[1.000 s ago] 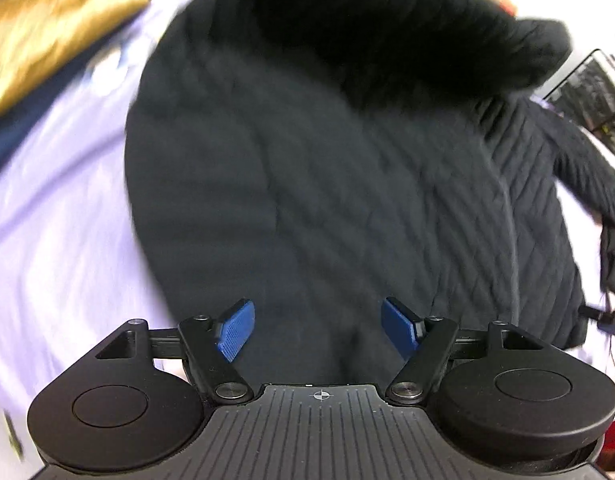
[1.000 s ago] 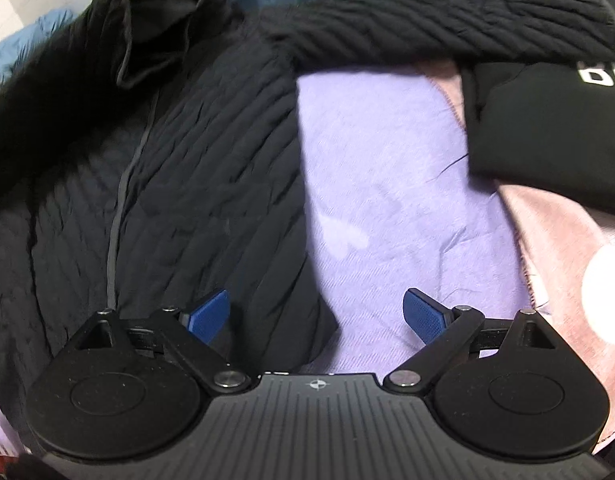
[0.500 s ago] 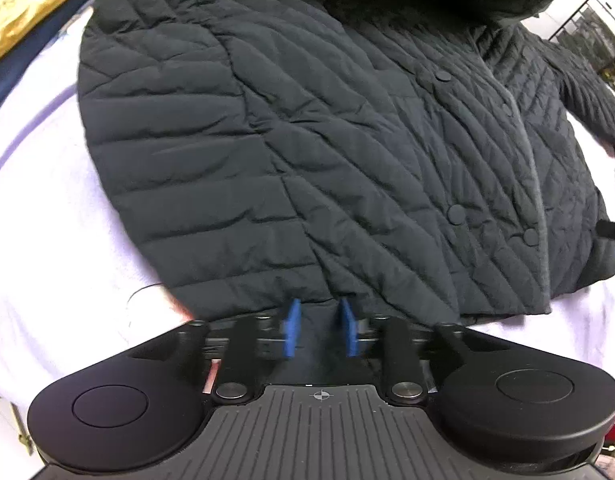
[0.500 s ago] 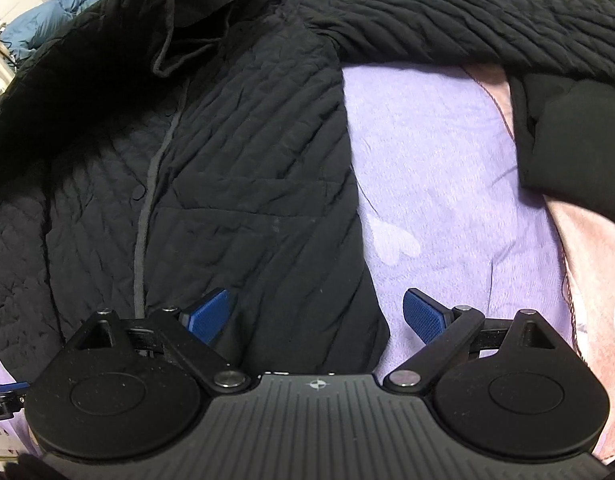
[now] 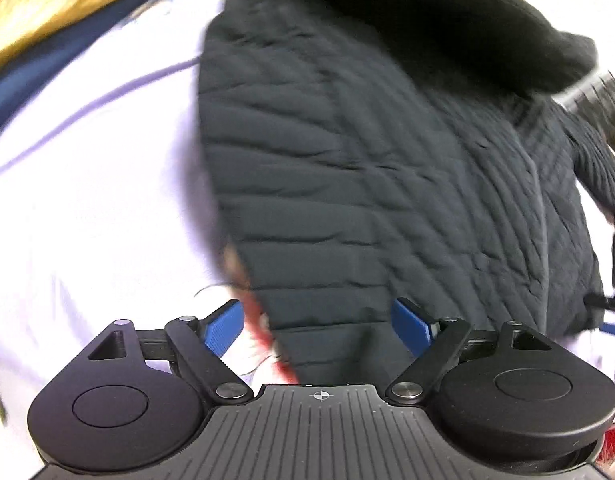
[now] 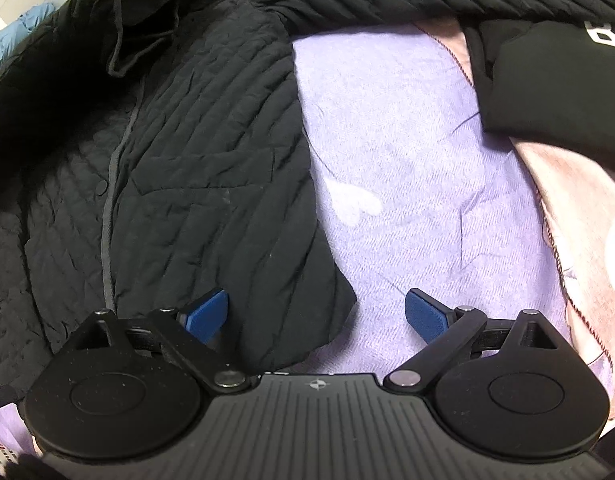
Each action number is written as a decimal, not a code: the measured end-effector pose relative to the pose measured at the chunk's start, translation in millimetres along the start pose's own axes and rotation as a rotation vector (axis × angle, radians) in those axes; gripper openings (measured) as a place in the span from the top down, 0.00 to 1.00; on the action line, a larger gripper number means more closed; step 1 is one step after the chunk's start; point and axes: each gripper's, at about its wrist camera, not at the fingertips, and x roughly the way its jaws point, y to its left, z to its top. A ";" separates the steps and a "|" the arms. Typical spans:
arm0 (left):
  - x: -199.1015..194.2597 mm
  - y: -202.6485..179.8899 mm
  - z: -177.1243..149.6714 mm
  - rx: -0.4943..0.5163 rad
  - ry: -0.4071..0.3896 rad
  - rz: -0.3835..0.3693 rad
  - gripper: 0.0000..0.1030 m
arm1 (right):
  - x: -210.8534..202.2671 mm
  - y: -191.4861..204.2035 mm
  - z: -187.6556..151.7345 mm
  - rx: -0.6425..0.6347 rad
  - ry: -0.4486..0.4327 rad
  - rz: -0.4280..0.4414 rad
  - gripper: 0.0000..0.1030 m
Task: Fold large clothes
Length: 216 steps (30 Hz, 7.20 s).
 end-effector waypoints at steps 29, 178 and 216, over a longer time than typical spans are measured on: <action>-88.7 8.3 243.6 0.223 -0.596 0.238 0.63 | -1.1 12.8 0.9 -0.024 0.014 -0.030 0.07; 72.6 -62.2 14.0 0.504 0.161 0.124 0.00 | 95.4 160.4 40.1 -0.607 0.164 0.023 0.00; 63.5 -175.6 40.2 0.273 0.128 0.118 0.00 | -6.3 -207.4 256.1 0.480 -0.396 -0.094 0.28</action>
